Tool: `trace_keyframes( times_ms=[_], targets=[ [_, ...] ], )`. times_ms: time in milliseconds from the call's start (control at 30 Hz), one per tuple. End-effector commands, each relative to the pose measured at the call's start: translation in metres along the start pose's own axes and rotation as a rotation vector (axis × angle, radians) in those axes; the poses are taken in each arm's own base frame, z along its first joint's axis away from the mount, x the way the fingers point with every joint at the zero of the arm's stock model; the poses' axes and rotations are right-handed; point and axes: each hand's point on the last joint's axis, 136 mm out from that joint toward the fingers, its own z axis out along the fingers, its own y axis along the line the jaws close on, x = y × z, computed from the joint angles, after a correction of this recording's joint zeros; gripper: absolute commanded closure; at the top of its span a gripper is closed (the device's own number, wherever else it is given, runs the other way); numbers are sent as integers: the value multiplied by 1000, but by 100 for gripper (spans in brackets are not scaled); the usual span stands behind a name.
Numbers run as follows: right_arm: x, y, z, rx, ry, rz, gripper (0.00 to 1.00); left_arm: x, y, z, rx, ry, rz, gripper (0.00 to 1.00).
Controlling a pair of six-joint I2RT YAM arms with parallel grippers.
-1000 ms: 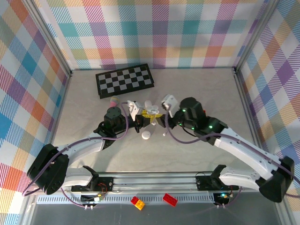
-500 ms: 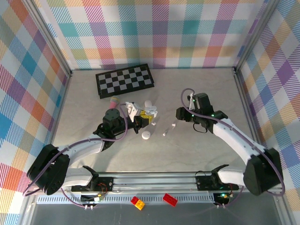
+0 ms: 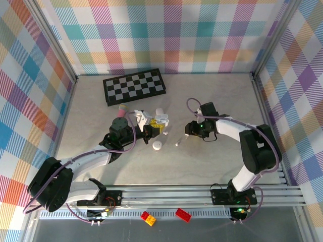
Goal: Insert the wireless bluetooth earbuds into the charging case
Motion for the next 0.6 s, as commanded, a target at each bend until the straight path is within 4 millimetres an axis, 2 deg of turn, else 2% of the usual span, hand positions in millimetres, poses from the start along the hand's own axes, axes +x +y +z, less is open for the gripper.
trace_keyframes(
  times_ms=[0, 133, 567],
  targets=[
    [-14, 13, 1, -67, -12, -48, 55, -13, -5, -3, 21, -42, 45, 96],
    [-10, 9, 8, -65, 8, -48, 60, -11, -4, -3, 19, -38, 44, 96],
    [-1, -1, 20, -52, 41, -51, 63, -10, -5, -5, 20, -35, 45, 96]
  ],
)
